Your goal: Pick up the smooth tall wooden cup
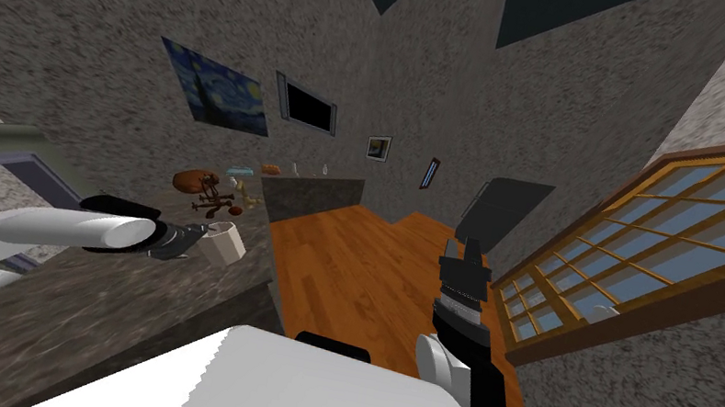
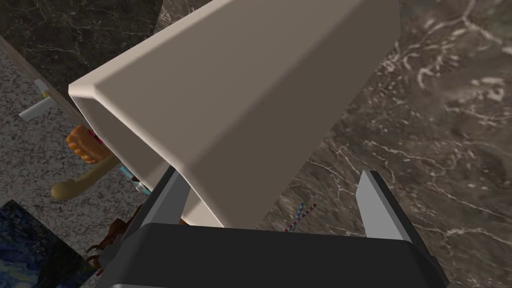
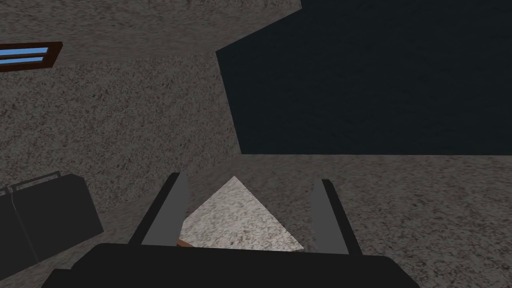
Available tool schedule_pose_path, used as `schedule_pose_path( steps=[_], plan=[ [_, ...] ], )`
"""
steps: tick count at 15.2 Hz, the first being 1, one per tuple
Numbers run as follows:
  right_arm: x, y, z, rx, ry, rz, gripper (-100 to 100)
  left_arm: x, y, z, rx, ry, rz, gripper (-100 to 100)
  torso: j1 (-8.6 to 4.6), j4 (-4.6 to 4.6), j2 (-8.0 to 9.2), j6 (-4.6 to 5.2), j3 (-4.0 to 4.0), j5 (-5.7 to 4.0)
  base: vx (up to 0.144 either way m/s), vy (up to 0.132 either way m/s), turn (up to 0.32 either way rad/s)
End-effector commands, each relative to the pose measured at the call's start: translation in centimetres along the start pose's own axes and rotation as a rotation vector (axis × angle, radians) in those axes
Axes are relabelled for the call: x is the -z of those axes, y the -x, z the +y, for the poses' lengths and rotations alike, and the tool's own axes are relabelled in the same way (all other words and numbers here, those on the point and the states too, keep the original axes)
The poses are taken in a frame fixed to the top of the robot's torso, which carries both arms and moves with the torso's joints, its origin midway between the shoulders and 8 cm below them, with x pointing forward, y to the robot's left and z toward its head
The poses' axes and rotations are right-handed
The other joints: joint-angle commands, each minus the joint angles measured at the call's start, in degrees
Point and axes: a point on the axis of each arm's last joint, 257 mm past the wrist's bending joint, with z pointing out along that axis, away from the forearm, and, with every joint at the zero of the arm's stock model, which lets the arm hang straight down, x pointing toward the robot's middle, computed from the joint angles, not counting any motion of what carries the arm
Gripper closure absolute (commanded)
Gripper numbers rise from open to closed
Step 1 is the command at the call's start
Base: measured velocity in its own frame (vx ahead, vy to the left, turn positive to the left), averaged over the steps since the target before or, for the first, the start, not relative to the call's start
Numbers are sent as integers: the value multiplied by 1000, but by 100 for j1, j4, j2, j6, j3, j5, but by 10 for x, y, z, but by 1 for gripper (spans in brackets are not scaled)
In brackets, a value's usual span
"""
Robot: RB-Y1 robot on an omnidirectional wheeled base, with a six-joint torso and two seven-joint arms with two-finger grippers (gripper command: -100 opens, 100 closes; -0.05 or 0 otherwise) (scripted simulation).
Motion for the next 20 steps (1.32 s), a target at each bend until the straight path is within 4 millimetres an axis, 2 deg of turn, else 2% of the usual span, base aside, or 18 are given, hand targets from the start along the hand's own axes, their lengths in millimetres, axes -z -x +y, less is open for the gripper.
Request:
schedule_pose_path(
  steps=[1, 2, 5, 6, 8, 9, 20],
  plan=[
    [0, 0, 0, 0, 0, 0, 0, 0, 0, 6, 2, 31, 6, -100, 0, 0, 0, 0, 0, 0, 27, -10, 2],
    [0, 0, 0, 0, 0, 0, 0, 5, 9, 10, 17, 60, 12, -100, 2, 1, 4, 0, 2, 1, 41, -22, -35],
    [0, 0, 0, 0, 0, 0, 0, 6, 7, 19, 17, 98, 21, -100, 1, 0, 1, 0, 1, 0, 40, -15, -17],
    [0, 0, 0, 0, 0, 0, 0, 11, 15, 23, 32, 129, 29, -100, 3, 1, 5, 0, 3, 1, 45, -17, -34],
    [0, 0, 0, 0, 0, 0, 0, 12, 13, 31, 32, 161, 37, -100, 1, 0, -1, 1, 0, 0, 54, -15, -23],
    [0, 0, 0, 0, 0, 0, 0, 18, 20, 32, 47, 181, 45, -100, 2, 0, 0, 0, 0, 1, 58, -12, -30],
    [0, 0, 0, 0, 0, 0, 0, 46, 25, 69, 88, 374, 114, -100, 7, 0, -2, 0, -1, 2, 49, -7, -20]
  ],
)
